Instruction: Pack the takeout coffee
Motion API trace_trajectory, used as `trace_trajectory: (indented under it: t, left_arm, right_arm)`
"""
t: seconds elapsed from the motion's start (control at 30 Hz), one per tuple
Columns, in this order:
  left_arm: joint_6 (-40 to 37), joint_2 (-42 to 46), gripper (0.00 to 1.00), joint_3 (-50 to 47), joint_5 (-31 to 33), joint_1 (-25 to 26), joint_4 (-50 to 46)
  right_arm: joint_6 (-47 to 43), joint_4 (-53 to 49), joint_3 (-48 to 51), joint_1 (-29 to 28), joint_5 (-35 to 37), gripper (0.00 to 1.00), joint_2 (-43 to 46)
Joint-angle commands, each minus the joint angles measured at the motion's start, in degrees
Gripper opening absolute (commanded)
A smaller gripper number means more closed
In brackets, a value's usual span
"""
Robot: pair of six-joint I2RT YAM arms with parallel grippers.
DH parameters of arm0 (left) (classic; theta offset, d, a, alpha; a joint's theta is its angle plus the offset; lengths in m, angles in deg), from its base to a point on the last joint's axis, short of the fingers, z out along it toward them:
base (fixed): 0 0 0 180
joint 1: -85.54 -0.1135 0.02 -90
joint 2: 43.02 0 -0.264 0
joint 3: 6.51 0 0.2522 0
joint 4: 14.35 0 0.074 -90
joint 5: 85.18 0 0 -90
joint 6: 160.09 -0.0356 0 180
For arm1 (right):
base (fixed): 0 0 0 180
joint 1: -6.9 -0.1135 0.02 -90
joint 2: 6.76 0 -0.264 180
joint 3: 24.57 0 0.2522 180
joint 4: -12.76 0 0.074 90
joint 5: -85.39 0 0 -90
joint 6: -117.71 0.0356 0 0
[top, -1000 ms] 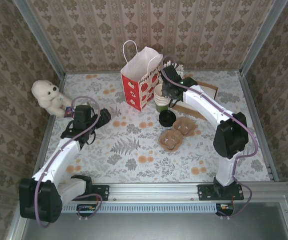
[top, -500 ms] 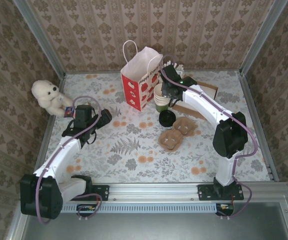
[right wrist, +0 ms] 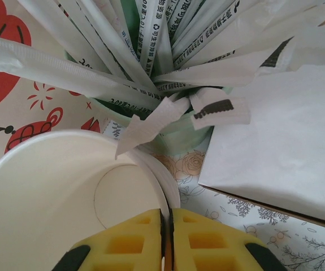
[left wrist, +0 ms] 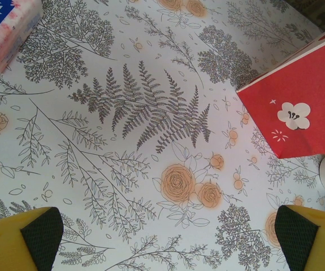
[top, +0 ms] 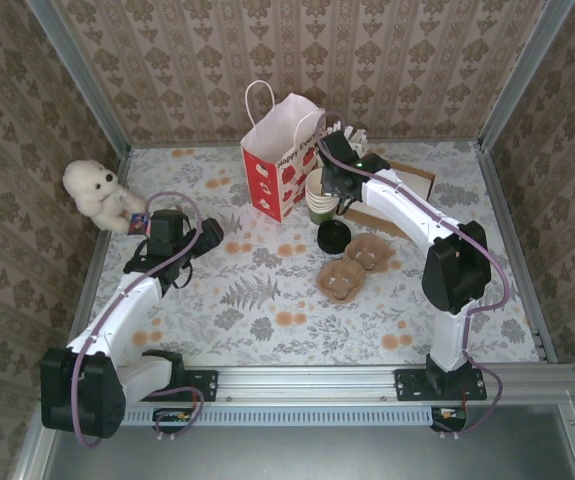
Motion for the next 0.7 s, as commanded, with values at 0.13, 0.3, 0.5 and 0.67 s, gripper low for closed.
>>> trace_trajectory:
  t: [0.13, 0.3, 0.5, 0.67]
  left_arm:
    - [-0.02, 0.03, 1.0, 1.01, -0.85, -0.29, -0.16]
    - [-1.1, -0.31, 1.0, 1.9, -2.17, -0.28, -0.67]
    - [-0.33, -0.03, 1.0, 1.58, -2.2, -0.33, -0.26]
    - [0.05, -0.06, 1.0, 1.73, -2.08, -0.47, -0.43]
  right_arm:
    - [-3.87, -0.66, -1.74, -0.21, 1.9, 0.06, 1.96]
    - [-3.39, -1.63, -3.0, 0.26, 0.43, 0.03, 2.36]
    - [-4.2, -1.0, -3.67, 0.19, -0.01, 0.0, 3.58]
    - [-4.59, -0.47, -3.2, 0.39, 0.03, 0.0, 4.3]
